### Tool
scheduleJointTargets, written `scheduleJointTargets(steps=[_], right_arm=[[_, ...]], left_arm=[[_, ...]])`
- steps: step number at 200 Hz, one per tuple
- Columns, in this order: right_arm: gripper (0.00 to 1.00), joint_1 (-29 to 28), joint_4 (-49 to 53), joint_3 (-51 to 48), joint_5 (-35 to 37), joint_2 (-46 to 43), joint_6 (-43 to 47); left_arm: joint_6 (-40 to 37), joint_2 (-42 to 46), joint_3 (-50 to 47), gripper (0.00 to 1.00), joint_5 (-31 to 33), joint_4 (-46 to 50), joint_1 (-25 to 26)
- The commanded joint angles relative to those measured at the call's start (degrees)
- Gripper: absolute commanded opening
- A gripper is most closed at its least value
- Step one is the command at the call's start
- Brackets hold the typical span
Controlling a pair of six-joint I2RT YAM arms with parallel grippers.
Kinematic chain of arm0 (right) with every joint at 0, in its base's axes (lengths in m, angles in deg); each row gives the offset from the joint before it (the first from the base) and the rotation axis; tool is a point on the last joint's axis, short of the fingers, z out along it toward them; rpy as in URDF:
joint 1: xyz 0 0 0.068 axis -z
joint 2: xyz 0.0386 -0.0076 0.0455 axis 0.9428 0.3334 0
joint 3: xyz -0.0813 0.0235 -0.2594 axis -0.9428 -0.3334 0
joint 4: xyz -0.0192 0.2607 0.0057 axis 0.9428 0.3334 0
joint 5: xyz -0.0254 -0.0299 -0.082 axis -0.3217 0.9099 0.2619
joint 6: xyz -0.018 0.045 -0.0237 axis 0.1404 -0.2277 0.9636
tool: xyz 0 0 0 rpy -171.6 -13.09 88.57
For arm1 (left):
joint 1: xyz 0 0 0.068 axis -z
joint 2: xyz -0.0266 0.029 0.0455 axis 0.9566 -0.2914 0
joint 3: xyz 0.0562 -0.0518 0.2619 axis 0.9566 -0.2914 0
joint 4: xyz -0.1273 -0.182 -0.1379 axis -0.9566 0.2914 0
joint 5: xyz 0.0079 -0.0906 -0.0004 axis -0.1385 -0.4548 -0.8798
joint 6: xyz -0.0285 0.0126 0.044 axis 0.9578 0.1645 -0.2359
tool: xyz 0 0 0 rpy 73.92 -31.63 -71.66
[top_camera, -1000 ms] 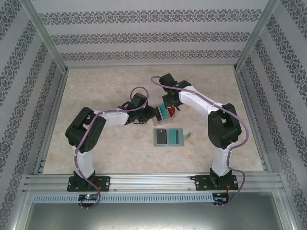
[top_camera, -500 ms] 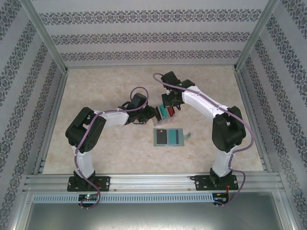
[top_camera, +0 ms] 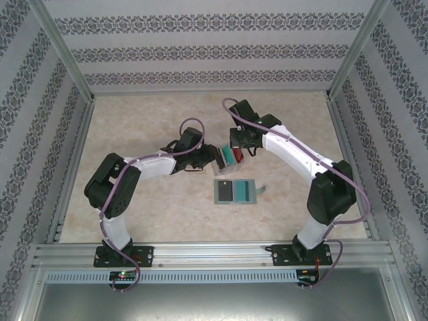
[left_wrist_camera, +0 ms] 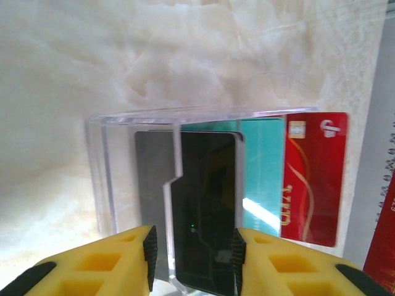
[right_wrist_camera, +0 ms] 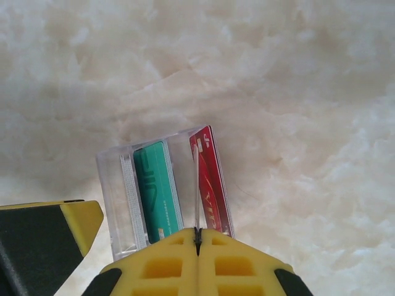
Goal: Put the credit cards into the card holder
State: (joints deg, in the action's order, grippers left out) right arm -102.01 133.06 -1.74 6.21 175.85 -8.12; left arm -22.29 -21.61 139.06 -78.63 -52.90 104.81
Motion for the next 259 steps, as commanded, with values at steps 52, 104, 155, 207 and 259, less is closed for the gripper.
scheduleJointTargets(steps=[52, 104, 155, 207, 259], right_arm=[[0.0, -0.94, -5.69, -9.67, 1.59, -10.64, -12.28], [0.0, 5.56, -15.73, -21.78, -18.61, -20.67, -15.05], [0.0, 9.36, -26.82, -33.29, -34.72, -28.65, -20.64], [0.0, 11.89, -34.44, -37.1, -40.27, -30.37, -26.49], [0.0, 13.65, -37.04, -37.71, -43.69, -28.58, -28.3]], left_arm=[[-2.06, 7.63, -3.34, 0.5, -2.63, -1.63, -0.26], [-2.31, 10.96, -4.6, 0.6, -11.13, -6.06, 0.27], [0.82, 9.07, -4.14, 0.67, -18.21, -13.06, 3.49], [4.75, 7.85, -5.05, 0.64, -21.81, -20.43, 3.59], [4.78, 9.43, -5.9, 0.28, -21.59, -21.12, 3.59]])
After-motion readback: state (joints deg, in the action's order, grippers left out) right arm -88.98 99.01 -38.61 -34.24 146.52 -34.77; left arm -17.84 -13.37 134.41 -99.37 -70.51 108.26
